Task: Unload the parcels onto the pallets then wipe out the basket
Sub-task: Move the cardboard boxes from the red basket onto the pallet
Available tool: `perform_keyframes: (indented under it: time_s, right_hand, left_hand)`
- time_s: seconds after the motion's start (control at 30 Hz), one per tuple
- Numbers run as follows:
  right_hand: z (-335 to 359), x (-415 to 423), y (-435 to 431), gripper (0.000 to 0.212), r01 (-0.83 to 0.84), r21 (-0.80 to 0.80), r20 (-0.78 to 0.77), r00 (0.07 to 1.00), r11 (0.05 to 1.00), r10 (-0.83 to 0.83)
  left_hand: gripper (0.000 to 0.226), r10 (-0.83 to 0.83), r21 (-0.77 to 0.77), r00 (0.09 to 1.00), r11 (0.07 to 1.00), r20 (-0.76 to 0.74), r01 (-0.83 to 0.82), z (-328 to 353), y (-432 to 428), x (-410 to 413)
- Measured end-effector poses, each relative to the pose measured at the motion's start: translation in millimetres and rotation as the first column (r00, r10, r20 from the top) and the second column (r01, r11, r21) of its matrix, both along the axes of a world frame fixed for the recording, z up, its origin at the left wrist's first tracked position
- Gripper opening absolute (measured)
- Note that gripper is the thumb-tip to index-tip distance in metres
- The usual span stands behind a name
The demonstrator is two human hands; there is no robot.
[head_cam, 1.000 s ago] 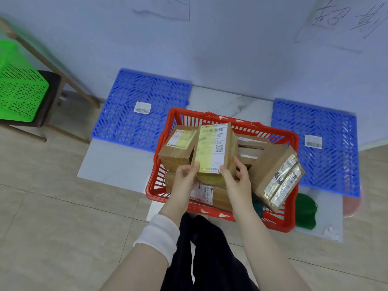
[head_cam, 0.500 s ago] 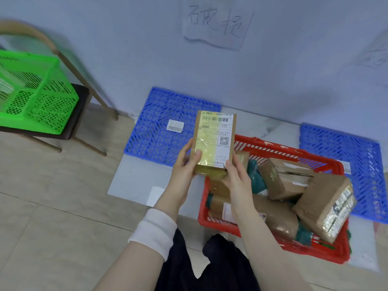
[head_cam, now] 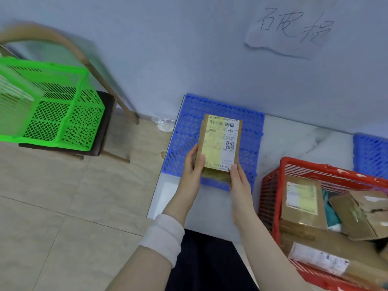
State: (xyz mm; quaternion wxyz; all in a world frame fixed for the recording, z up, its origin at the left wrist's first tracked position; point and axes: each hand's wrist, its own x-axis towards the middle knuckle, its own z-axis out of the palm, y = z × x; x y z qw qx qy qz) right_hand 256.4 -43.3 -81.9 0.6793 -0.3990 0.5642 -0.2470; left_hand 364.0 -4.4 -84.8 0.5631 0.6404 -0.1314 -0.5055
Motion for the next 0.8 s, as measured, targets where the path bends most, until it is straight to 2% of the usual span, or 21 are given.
perform_keyframes:
  time_s: [0.2,0.4,0.63,0.8]
  right_hand:
    - [-57.0,41.9,-38.1,0.041,-0.069,0.031,-0.015,0.997,0.997,0.069]
    - [-129.1,97.7,-90.1,0.034,-0.095,0.046,-0.051,0.994,0.994,0.098]
    - [-213.8,158.2,-162.6,0.043,-0.118,-0.017,-0.096,0.989,0.993,0.116]
    - [-247.5,179.6,-190.3,0.049,-0.143,-0.072,-0.118,0.984,0.987,0.134]
  left_hand:
    - [0.048,0.014,0.083,0.995,0.996,0.101,-0.022,-47.0,-35.6,44.3]
    - [0.049,-0.022,0.120,0.990,0.993,0.139,0.005,-129.5,-82.1,104.4]
    - [0.048,-0.046,0.094,0.978,0.995,0.205,0.027,-214.6,-157.3,165.8]
    - [0.047,-0.040,0.080,0.976,0.997,0.215,0.023,-241.0,-189.0,182.9]
